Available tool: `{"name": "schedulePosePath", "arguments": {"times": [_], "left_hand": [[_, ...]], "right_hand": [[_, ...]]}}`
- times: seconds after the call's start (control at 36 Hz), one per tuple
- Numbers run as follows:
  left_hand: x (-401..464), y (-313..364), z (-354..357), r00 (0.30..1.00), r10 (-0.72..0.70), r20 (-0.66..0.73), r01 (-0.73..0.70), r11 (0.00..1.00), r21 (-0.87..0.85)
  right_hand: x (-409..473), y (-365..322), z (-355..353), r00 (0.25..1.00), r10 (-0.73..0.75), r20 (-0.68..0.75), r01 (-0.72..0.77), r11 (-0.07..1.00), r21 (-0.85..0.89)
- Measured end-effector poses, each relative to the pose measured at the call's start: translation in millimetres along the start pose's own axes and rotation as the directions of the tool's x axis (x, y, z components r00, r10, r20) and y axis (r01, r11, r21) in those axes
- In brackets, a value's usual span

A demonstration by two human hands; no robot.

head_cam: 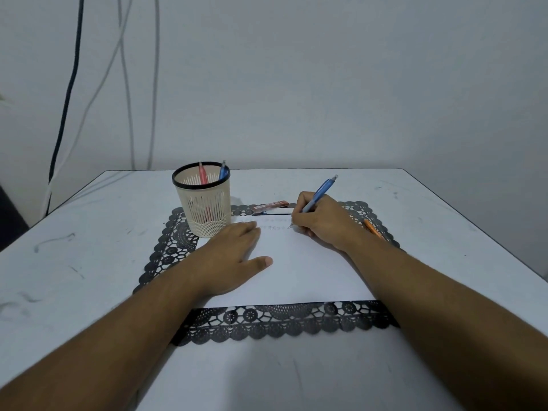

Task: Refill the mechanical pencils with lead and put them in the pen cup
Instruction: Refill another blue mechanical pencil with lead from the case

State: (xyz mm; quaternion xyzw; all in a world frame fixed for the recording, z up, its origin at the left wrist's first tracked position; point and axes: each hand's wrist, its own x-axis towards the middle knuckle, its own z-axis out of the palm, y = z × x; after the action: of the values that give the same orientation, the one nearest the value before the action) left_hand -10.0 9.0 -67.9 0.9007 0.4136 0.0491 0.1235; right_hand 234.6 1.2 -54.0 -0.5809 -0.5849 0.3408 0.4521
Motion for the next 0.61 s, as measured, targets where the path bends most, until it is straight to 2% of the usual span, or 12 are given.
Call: {"name": "schedulePosePath", "arguments": {"times": [0.19,0.61], "left_hand": [[0.9,0.1,0.0,1.0,-0.004,-0.001,0.004,1.0,-0.002],[1.4,-0.7,-0.6,1.0,-0.003,0.004,0.003,1.0,0.002]], "right_hand": [[1.9,0.3,0.8,0.999,-0.009,-0.034,0.007,0.999,-0.051],[-0.6,-4.2,2.6,1.0,-0.01,0.002,0.01,0.999,-0.049]]}}
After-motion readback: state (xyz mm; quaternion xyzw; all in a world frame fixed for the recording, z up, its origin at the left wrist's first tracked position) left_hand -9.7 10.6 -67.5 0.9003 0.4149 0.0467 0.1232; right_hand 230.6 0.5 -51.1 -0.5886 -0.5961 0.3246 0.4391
